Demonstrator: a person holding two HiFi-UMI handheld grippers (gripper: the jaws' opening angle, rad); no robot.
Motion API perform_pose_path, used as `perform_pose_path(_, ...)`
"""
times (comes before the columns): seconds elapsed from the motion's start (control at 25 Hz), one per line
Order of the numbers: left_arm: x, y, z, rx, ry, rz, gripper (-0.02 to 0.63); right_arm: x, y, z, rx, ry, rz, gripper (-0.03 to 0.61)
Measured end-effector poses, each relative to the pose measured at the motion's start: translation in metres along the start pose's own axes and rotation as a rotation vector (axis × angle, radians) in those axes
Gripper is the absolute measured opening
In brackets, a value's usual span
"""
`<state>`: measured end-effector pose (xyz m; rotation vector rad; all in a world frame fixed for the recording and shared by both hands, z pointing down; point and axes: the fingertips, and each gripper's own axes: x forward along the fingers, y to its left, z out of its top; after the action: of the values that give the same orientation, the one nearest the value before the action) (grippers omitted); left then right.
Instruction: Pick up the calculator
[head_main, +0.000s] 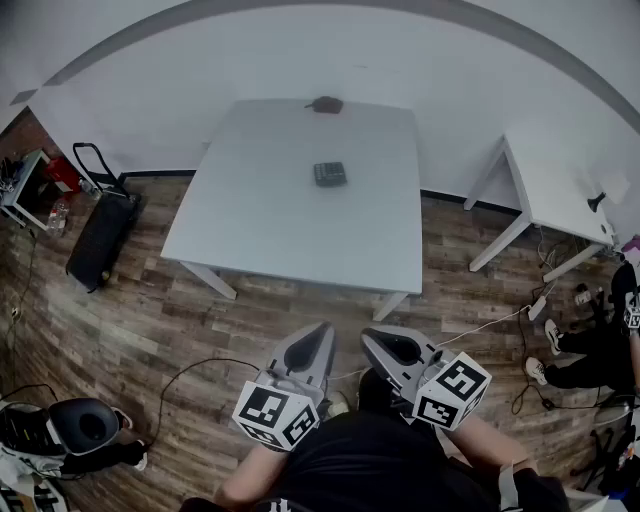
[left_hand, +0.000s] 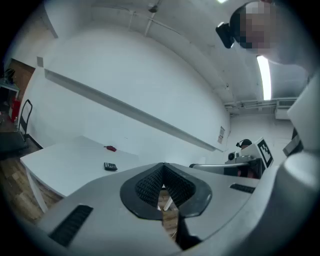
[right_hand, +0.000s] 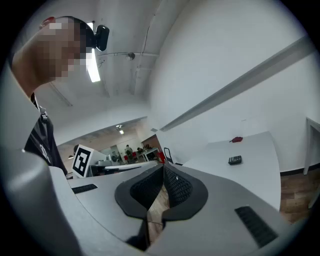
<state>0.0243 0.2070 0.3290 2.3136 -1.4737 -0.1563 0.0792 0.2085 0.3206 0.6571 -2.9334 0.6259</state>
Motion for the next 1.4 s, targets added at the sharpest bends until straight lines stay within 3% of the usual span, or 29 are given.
perform_pose_path(0.48,0.066,0.067,0.02,-0.068,-0.02,0.041,0.006,0.082,-0.069,0.027,-0.053,0.034,0.088,0.015)
perform_pose_path(0.76,0.131,0.108,0.04,-0.08,-0.024,0.079,0.006,0.132,-0.135,0.051,-0.066,0.07,0.116,0.015)
perform_pose_path(1.2,0.222,0.18,0.037,-0.085,0.002,0.169,0.006,0.209,-0.256,0.041,-0.229,0.192,0.036,0.015)
perform_pose_path(1.4,0.248,0.215,0.023,-0.094,0.065,0.214,0.006,0.254,-0.32,0.003,-0.407,0.278,-0.052,0.015)
